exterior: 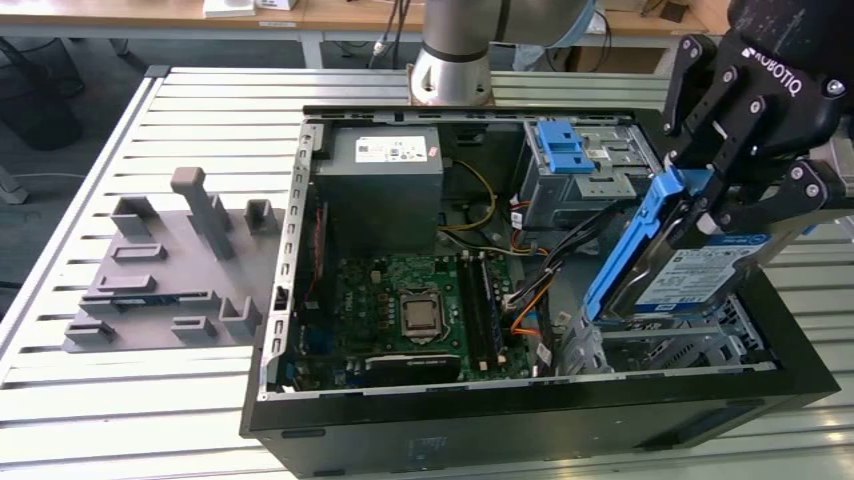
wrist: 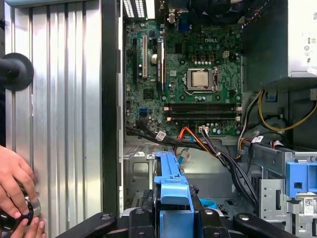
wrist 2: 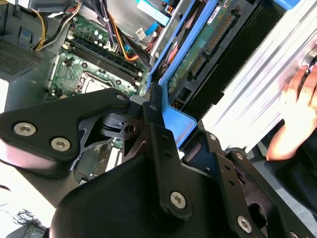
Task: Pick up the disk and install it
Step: 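Insert the disk into the insertion slot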
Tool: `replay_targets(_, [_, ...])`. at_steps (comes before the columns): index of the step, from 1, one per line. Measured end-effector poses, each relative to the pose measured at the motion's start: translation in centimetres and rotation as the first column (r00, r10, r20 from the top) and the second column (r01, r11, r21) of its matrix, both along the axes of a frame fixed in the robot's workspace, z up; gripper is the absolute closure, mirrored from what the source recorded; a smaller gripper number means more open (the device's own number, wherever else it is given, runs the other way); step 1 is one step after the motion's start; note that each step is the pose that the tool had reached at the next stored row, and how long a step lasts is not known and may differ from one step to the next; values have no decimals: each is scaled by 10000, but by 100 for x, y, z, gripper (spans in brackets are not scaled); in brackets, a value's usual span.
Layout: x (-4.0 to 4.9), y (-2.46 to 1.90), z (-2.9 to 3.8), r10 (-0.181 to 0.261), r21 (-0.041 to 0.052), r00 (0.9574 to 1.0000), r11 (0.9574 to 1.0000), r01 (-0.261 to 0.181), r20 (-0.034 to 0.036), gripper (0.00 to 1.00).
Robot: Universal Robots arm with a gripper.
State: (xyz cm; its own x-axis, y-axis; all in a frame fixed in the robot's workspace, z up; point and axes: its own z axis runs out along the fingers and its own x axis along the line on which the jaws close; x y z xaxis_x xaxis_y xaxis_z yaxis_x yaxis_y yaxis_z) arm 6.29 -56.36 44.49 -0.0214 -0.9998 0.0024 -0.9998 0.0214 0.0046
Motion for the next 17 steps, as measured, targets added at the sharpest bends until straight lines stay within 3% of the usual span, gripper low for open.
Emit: replay_targets(17, [67,0,-48,0,-1,10000,10000,0,0,64])
